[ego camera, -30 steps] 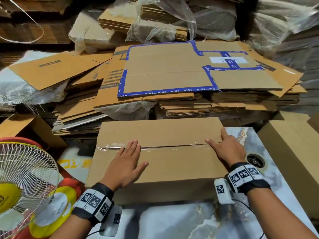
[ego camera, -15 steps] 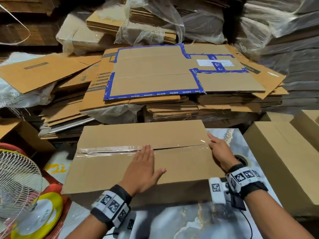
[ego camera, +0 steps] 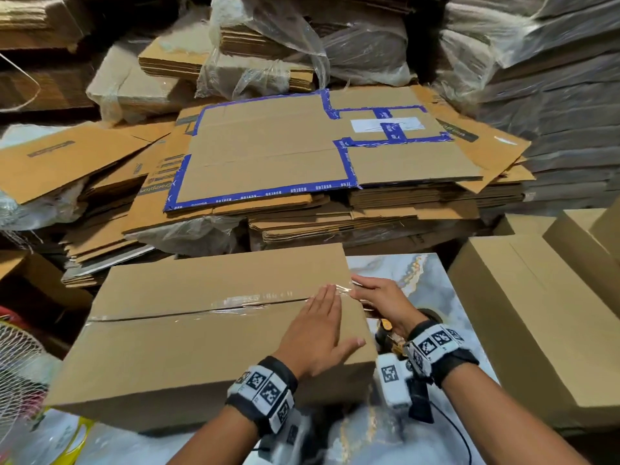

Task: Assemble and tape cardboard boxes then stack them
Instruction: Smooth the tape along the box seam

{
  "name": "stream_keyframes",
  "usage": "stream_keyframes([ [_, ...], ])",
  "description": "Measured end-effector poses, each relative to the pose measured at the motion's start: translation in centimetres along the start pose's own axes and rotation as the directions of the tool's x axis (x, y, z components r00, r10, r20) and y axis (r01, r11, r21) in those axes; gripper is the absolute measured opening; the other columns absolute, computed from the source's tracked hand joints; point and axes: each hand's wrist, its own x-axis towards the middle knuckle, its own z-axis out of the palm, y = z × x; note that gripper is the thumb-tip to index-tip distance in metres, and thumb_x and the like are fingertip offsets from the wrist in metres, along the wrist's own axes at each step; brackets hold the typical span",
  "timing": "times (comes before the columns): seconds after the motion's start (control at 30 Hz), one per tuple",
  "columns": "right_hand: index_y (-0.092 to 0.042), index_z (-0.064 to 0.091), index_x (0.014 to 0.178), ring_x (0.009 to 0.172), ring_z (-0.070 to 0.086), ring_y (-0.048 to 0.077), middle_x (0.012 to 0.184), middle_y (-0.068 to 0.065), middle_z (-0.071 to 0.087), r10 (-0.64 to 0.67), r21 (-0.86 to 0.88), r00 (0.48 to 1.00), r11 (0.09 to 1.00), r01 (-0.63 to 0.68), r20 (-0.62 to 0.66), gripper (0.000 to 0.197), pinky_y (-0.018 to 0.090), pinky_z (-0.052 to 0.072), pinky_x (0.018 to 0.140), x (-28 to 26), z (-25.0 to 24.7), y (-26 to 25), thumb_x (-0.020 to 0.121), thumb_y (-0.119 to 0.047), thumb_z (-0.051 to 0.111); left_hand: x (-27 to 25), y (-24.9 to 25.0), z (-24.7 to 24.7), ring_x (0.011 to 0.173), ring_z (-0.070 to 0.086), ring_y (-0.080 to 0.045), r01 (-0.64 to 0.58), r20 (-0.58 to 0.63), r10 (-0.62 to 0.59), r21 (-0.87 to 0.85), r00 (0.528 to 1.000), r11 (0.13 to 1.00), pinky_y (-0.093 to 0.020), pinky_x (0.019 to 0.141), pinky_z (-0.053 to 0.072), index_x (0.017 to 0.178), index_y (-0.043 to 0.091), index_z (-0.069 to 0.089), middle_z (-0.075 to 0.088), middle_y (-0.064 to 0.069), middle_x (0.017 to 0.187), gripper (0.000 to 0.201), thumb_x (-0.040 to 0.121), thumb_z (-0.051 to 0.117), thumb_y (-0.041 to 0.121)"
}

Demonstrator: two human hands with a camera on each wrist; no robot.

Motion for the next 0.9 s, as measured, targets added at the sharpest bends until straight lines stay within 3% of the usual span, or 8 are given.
stream_keyframes([
  [0.07,-0.019,0.076,0.113,0.092,0.072,0.014,0.102,0.004,0.078,-0.033,-0.031,0.999,0.999,0.033,-0.006,0.030,0.029,0.057,0.084,0.6,-0.4,0.1,0.088,-0.003,0.070,0.1,0.3,-0.1,0.154,-0.017,-0.022,0.028,-0.020,-0.028,0.000,0.999,1.000,-0.032,0.122,-0.013,0.160,0.004,-0.004,-0.014,-0.014,0.167,0.098,0.097,0.024,0.074],
  [0.17,-0.018,0.078,0.097,0.083,0.073,0.018,0.091,0.004,0.078,-0.083,-0.166,0.993,0.984,0.068,-0.084,0.014,0.030,0.058,0.074,2.0,-0.8,0.1,0.083,-0.020,0.081,0.0,0.7,0.1,0.153,-0.020,-0.022,0.069,-0.027,-0.069,0.010,0.997,0.998,-0.031,0.121,-0.016,0.160,0.003,-0.006,-0.017,-0.013,0.166,0.102,0.095,0.022,0.076],
  [0.27,-0.013,0.072,0.089,0.069,0.069,0.015,0.082,0.002,0.074,-0.076,-0.200,0.992,0.978,0.054,-0.105,0.024,0.030,0.056,0.065,3.2,-0.7,0.1,0.081,-0.033,0.083,0.2,0.3,0.7,0.152,-0.023,-0.020,0.103,-0.031,-0.102,0.002,0.994,0.995,-0.031,0.121,-0.016,0.160,0.005,-0.008,-0.021,-0.013,0.165,0.105,0.093,0.021,0.080],
  [0.47,-0.020,0.051,0.120,0.094,0.063,0.012,0.105,-0.001,0.063,0.054,-0.164,0.986,0.986,-0.027,0.160,0.046,0.033,0.054,0.077,3.1,-1.3,1.0,0.085,-0.026,0.081,0.5,0.1,1.4,0.153,-0.022,-0.019,0.123,-0.040,-0.123,0.008,0.992,0.992,-0.030,0.122,-0.015,0.161,0.007,-0.006,-0.019,-0.011,0.166,0.104,0.092,0.020,0.081],
  [0.63,-0.028,0.050,0.116,0.099,0.064,0.020,0.107,0.005,0.062,-0.003,-0.187,0.999,0.982,0.013,0.053,0.052,0.037,0.053,0.076,4.8,-0.5,1.3,0.078,-0.046,0.080,0.7,-0.2,1.3,0.154,-0.021,-0.019,0.131,-0.005,-0.131,0.007,0.991,0.991,-0.034,0.126,-0.009,0.161,0.007,-0.005,-0.020,-0.010,0.165,0.107,0.089,0.016,0.084],
  [0.73,-0.026,0.049,0.123,0.098,0.065,0.018,0.105,0.003,0.063,-0.040,-0.146,0.998,0.988,0.046,0.043,0.050,0.034,0.053,0.074,4.1,-0.1,2.1,0.086,-0.047,0.074,0.5,-0.1,1.4,0.153,-0.021,-0.016,0.133,-0.012,-0.133,-0.005,0.991,0.991,-0.031,0.124,-0.012,0.161,0.009,-0.005,-0.020,-0.007,0.165,0.108,0.088,0.014,0.085],
  [0.83,-0.027,0.049,0.137,0.111,0.062,0.016,0.119,0.001,0.061,-0.047,-0.084,0.992,0.995,0.057,0.116,0.054,0.034,0.054,0.086,3.3,-0.5,3.3,0.091,-0.047,0.069,0.4,0.1,1.5,0.153,-0.021,-0.014,0.143,-0.023,-0.144,-0.020,0.989,0.989,-0.029,0.123,-0.013,0.161,0.011,-0.006,-0.020,-0.005,0.166,0.106,0.088,0.014,0.086],
  [0.9,-0.032,0.052,0.142,0.121,0.060,0.017,0.130,0.000,0.059,-0.042,-0.062,0.991,0.997,0.051,0.131,0.060,0.040,0.054,0.097,3.5,-0.7,4.2,0.089,-0.060,0.064,0.5,0.1,1.3,0.153,-0.022,-0.013,0.160,-0.016,-0.160,-0.027,0.987,0.987,-0.029,0.123,-0.013,0.161,0.012,-0.006,-0.021,-0.004,0.166,0.107,0.087,0.012,0.086],
])
